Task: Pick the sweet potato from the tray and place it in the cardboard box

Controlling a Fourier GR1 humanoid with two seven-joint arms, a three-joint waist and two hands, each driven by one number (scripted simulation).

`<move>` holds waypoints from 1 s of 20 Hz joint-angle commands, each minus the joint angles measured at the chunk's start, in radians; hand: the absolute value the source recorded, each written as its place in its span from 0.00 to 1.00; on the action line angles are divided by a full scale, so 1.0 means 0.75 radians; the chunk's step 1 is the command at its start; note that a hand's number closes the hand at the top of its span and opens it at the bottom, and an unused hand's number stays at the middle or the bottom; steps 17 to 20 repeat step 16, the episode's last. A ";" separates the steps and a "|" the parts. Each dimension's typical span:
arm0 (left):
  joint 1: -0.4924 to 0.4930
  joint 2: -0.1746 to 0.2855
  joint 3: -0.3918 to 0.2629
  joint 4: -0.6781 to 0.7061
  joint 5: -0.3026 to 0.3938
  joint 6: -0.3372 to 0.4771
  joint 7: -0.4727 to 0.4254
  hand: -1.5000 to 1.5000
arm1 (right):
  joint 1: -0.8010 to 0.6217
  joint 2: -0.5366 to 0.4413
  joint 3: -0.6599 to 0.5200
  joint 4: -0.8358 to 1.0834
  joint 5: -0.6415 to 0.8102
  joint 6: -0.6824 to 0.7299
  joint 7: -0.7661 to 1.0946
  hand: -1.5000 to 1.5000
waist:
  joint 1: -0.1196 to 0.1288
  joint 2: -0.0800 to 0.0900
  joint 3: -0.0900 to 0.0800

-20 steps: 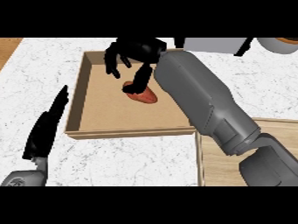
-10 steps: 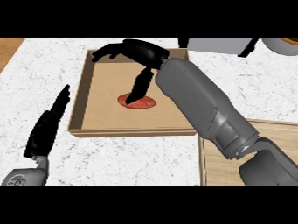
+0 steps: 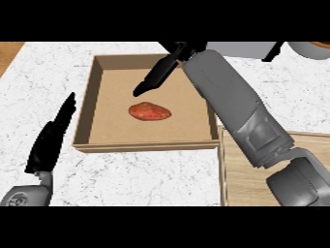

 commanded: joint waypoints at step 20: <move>-0.019 -0.017 -0.036 -0.053 -0.011 -0.010 -0.020 0.50 | -0.044 -0.498 -0.217 0.225 -0.122 0.253 -0.042 0.00 | 0.069 0.060 0.005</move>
